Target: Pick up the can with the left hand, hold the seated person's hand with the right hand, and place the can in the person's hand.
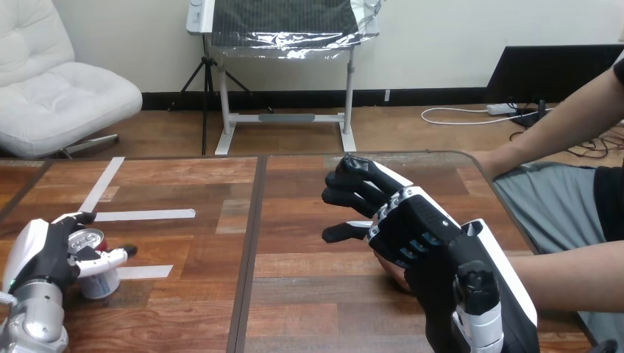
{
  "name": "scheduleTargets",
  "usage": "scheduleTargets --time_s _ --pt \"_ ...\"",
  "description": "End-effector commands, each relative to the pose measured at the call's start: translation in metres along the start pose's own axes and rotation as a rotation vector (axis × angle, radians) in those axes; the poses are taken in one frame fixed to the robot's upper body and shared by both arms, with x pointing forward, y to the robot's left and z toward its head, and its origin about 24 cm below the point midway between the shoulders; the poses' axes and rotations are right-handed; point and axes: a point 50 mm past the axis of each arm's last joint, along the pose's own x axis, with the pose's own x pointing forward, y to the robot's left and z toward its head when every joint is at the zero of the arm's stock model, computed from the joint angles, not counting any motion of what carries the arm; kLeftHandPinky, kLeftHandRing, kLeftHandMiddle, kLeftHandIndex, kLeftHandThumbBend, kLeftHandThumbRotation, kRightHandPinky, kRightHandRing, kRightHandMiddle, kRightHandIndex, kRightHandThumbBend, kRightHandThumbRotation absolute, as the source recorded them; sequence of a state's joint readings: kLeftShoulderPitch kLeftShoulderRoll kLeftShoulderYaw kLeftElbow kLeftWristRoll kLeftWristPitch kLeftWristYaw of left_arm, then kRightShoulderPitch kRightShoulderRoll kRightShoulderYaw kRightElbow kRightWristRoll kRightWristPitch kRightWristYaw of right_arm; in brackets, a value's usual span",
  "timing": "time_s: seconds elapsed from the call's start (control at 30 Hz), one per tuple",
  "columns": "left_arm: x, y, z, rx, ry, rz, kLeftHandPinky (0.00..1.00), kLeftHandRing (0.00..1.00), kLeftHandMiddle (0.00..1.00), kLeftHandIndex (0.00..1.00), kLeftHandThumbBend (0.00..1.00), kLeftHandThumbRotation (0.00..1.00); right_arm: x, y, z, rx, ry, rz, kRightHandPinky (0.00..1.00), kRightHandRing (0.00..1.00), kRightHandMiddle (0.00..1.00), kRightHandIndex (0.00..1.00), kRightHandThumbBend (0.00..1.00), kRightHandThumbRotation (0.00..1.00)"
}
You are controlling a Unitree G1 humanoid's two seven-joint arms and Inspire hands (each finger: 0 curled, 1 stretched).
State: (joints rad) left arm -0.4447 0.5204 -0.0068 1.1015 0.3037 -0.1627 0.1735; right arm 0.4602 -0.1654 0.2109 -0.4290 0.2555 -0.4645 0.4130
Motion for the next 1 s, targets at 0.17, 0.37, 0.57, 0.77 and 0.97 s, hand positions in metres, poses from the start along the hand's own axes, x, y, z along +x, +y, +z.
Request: scheduleTargets --time_s 0.17,0.37,0.57,0.77,0.97 --pt "0.0115 0.018 0.0284 0.011 -0.056 0.061 0.7 0.78 0.8 0.78 0.76 0.06 0.0107 -0.0031 0.0136 -0.035 -0.083 0.011 0.69 0.85 0.86 0.86 0.81 0.96" --pt "0.012 0.0193 0.031 0.018 -0.06 0.061 0.69 0.77 0.8 0.76 0.77 0.04 0.0106 -0.0029 0.0134 -0.033 -0.081 0.012 0.7 0.85 0.86 0.87 0.82 0.96" --pt "0.0125 0.0207 0.0323 0.048 -0.062 0.059 0.68 0.78 0.8 0.77 0.77 0.06 0.0106 -0.003 0.0128 -0.028 -0.083 0.012 0.71 0.86 0.86 0.87 0.81 0.96" --pt "0.0125 0.0222 0.0333 0.081 -0.073 0.061 0.7 0.79 0.8 0.78 0.77 0.12 0.0107 -0.0029 0.0124 -0.029 -0.085 0.012 0.71 0.86 0.86 0.87 0.81 0.96" --pt "0.0126 0.0234 0.0343 0.079 -0.079 0.065 0.73 0.79 0.8 0.78 0.79 0.14 0.0109 -0.0028 0.0122 -0.028 -0.083 0.014 0.72 0.86 0.86 0.87 0.8 0.96"
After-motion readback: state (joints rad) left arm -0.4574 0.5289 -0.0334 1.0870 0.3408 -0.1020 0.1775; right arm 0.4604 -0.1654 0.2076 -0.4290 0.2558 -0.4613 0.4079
